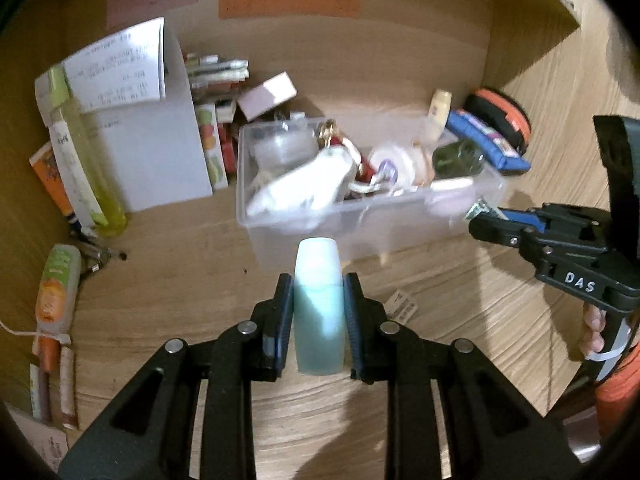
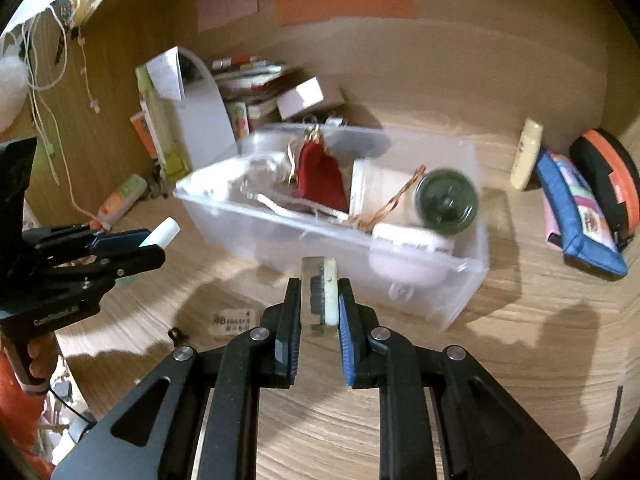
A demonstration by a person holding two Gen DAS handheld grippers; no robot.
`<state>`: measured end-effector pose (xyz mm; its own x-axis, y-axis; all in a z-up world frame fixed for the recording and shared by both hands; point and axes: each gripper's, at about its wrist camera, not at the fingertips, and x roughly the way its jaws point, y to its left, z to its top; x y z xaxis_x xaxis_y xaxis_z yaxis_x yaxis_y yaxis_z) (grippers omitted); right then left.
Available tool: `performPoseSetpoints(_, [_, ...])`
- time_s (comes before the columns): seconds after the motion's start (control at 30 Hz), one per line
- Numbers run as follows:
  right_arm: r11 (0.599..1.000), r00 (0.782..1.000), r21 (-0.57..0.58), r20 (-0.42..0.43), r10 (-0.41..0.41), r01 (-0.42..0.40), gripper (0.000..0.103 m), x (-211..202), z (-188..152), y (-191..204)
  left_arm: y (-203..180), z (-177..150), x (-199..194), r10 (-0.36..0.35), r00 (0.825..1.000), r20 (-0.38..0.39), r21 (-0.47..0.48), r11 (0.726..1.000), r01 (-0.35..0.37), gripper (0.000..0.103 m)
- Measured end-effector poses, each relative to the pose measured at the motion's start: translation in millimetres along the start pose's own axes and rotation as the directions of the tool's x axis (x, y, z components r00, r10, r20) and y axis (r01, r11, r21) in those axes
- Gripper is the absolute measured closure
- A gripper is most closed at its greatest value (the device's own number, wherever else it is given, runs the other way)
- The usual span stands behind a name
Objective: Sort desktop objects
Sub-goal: 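Carry the tube and stamp into the clear box and open both grippers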
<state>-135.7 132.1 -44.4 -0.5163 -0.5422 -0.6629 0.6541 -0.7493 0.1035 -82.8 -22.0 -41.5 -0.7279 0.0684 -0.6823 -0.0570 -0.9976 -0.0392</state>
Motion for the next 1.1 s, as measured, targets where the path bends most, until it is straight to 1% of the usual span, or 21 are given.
performPoseSetpoints(0.23, [1.0, 0.999, -0.013, 0.052, -0.003, 0.004, 0.088, -12.3, 19.1, 0.6, 4.7, 22.9, -18.0, -0.028, 0.997, 0.069, -0.012, 0.999, 0.029, 0.079])
performPoseSetpoints(0.33, [1.0, 0.997, -0.02, 0.073, -0.01, 0.011, 0.088, -15.5, 28.6, -0.1, 8.6, 32.0, -20.2, -0.022, 0.996, 0.084, -0.024, 0.999, 0.024, 0.079])
performPoseSetpoints(0.53, [0.999, 0.994, -0.029, 0.102, -0.026, 0.029, 0.088, -15.2, 49.0, -3.2, 15.3, 45.8, -19.8, -0.01, 0.996, 0.094, -0.016, 1.0, 0.012, 0.079])
performPoseSetpoints(0.7, [0.999, 0.994, -0.041, 0.106, -0.027, 0.032, 0.088, -7.0, 62.9, -2.3, 22.6, 56.9, -15.1, -0.013, 0.995, 0.098, -0.035, 0.999, 0.017, 0.079])
performPoseSetpoints(0.83, [0.999, 0.994, -0.039, 0.102, -0.023, 0.027, 0.088, 3.7, 71.5, -0.3, 28.5, 65.0, -10.8, -0.047, 0.993, 0.107, -0.055, 0.997, 0.053, 0.079])
performPoseSetpoints(0.97, [0.999, 0.997, -0.038, 0.083, -0.012, 0.015, 0.088, 17.9, 76.8, 1.0, 29.8, 73.2, -2.3, -0.065, 0.993, 0.102, -0.066, 0.995, 0.072, 0.079])
performPoseSetpoints(1.1, [0.999, 0.998, -0.04, 0.054, -0.02, 0.022, 0.088, 35.1, 80.6, 1.2, 31.1, 80.7, 10.2, -0.051, 0.995, 0.09, -0.088, 0.994, 0.059, 0.079])
